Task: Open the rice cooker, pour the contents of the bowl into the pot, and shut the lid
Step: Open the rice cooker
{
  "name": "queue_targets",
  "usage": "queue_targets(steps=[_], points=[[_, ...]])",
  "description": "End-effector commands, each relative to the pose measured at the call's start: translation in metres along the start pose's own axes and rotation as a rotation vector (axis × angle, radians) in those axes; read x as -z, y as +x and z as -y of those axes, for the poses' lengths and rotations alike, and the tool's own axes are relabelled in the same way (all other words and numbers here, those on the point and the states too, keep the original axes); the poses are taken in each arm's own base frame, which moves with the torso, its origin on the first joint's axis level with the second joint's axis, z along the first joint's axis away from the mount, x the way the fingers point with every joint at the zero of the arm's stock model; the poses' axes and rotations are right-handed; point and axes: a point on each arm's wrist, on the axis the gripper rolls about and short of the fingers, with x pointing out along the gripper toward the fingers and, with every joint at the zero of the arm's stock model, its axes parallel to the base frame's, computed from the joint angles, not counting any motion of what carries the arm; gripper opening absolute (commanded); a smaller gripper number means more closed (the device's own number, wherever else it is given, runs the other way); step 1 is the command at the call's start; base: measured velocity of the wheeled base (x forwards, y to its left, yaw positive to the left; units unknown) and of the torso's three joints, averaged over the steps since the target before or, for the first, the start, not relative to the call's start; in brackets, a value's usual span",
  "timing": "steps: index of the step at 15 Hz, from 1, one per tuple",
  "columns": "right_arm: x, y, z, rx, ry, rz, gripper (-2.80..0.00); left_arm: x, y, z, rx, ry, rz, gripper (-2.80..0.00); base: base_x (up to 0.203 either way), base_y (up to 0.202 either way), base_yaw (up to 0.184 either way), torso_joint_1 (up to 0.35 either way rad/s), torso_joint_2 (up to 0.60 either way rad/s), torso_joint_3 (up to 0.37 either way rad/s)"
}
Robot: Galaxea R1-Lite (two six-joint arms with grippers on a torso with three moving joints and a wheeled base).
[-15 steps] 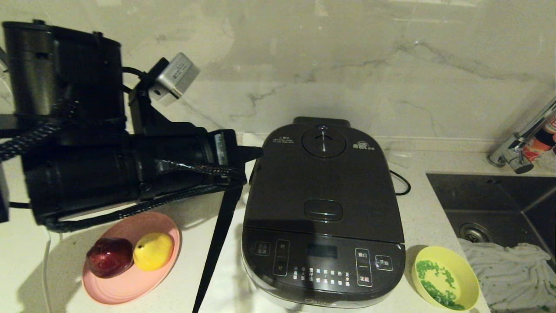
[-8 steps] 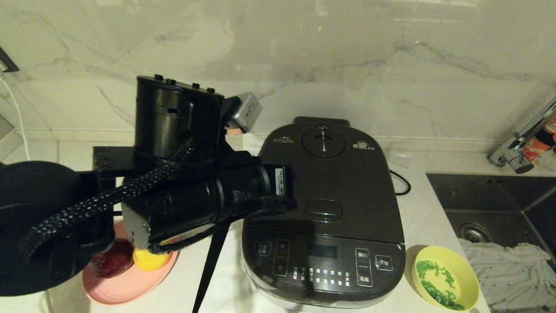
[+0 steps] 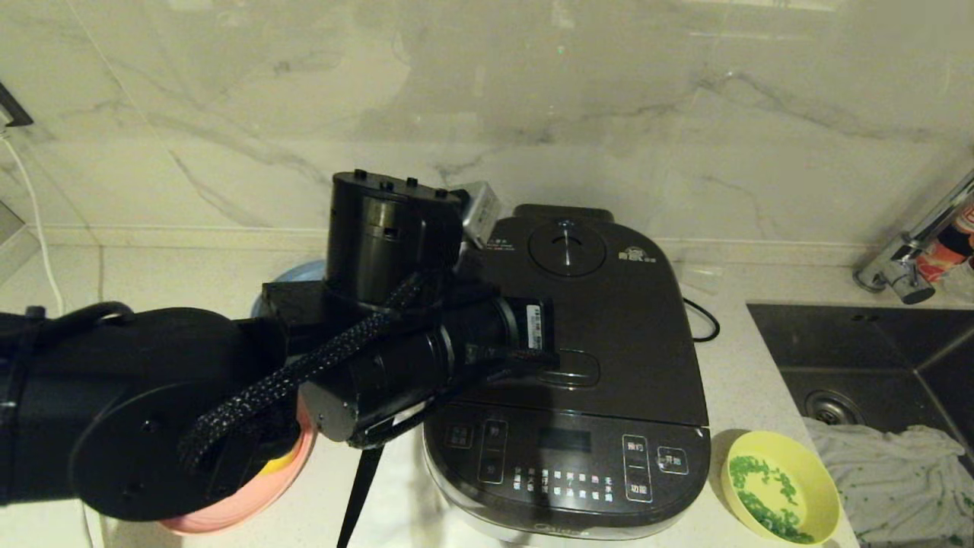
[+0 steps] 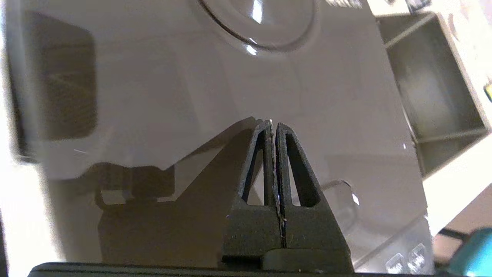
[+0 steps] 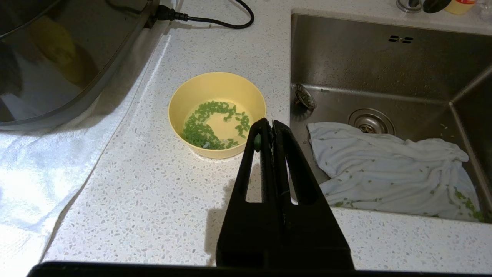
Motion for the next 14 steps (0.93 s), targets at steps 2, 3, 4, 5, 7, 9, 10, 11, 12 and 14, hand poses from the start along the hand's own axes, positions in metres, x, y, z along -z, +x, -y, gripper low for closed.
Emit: queue_targets(steps=[2,3,4,5,7,9,10,11,12,14], points=[[0.0,0.0,0.0,0.0,-0.001,0.0,-2.8,0.011,-0.002,0.014,0.002,0.015,-0.016,-2.8,0.0,0.0,0.0,0.0,0.0,0.0],[0.0,0.0,0.0,-0.001,-0.001,-0.001,-2.8,0.013,-0.002,0.015,0.002,0.014,-0.02,-2.8,0.0,0.0,0.0,0.0,0.0,0.0],[0.0,0.0,0.0,0.0,-0.001,0.0,-2.8,0.012,-0.004,0.016,0.005,0.015,-0.017,-2.8,0.0,0.0,0.0,0.0,0.0,0.0],[0.0,0.0,0.0,0.0,-0.001,0.0,-2.8,0.012,-0.006,0.017,0.007,0.015,-0.016,-2.8,0.0,0.0,0.0,0.0,0.0,0.0],[0.0,0.0,0.0,0.0,-0.001,0.0,-2.8,0.016,-0.014,0.014,0.002,0.015,-0.025,-2.8,0.0,0.0,0.0,0.0,0.0,0.0],[0.0,0.0,0.0,0.0,-0.001,0.0,-2.8,0.022,-0.022,0.01,-0.005,0.018,-0.04,-2.8,0.0,0.0,0.0,0.0,0.0,0.0],[0.0,0.0,0.0,-0.001,-0.001,0.0,-2.8,0.025,-0.025,0.008,-0.006,0.02,-0.047,-2.8,0.0,0.0,0.0,0.0,0.0,0.0],[0.0,0.0,0.0,0.0,-0.001,0.0,-2.8,0.029,-0.026,0.007,-0.01,0.025,-0.06,-2.8,0.0,0.0,0.0,0.0,0.0,0.0],[0.0,0.0,0.0,0.0,-0.001,0.0,-2.8,0.032,-0.027,0.005,-0.013,0.028,-0.068,-2.8,0.0,0.0,0.0,0.0,0.0,0.0],[0.0,0.0,0.0,0.0,-0.001,0.0,-2.8,0.029,-0.032,0.005,-0.003,0.021,-0.047,-2.8,0.0,0.0,0.0,0.0,0.0,0.0]])
